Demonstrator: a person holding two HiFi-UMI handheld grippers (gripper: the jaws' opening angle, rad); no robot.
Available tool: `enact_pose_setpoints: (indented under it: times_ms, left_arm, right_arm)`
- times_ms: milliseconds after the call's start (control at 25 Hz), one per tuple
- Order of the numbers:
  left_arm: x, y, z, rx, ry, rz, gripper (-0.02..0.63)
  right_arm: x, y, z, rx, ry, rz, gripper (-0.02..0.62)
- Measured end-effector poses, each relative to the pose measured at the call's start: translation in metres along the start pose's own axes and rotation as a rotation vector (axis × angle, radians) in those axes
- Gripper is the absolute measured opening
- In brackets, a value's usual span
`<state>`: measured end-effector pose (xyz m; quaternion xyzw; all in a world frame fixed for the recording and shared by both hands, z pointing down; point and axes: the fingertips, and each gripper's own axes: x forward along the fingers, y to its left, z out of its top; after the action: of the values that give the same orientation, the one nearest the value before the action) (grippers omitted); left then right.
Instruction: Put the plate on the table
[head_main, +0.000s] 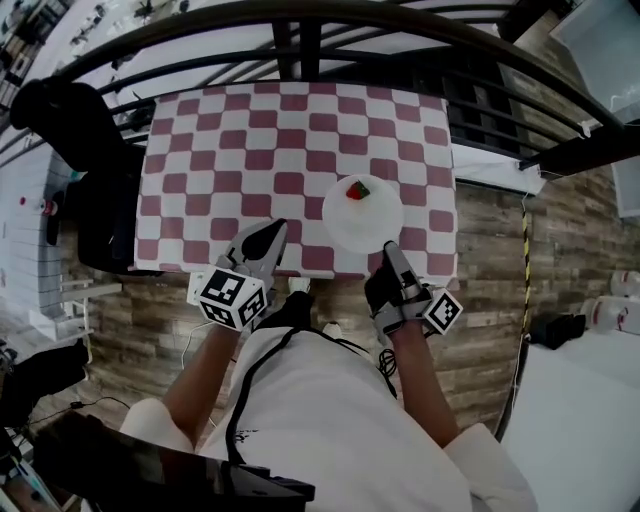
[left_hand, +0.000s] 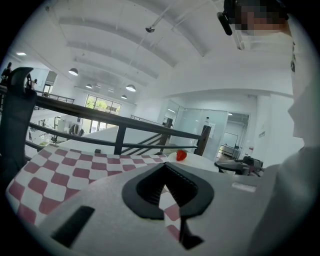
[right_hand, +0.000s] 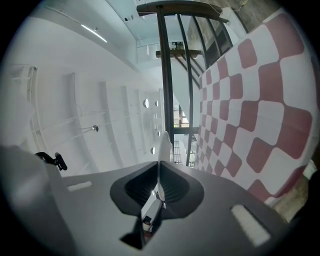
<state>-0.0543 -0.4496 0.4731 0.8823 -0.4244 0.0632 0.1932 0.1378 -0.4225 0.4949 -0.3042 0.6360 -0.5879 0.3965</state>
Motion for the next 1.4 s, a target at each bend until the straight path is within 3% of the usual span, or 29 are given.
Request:
enact_pose_setpoints:
  times_ms: [480, 960, 1400]
  left_arm:
    - [0.053, 0.076, 0.003, -0.037, 0.061, -0.051, 0.006]
    - [0.097, 0.113, -0.002, -0.031, 0.097, -0.092, 0.006]
    - [0.123, 0.144, -0.023, -0.028, 0.132, -0.081, 0.006]
  right_arm:
    - [0.076, -0.049, 0.015, -0.023, -0.029, -0.059, 0.023]
    - [0.113, -0.102, 0.028, -0.023, -0.05, -0.112, 0.021]
    - [0.13, -0.163, 0.042, 0.004, -0.068, -0.15, 0.023]
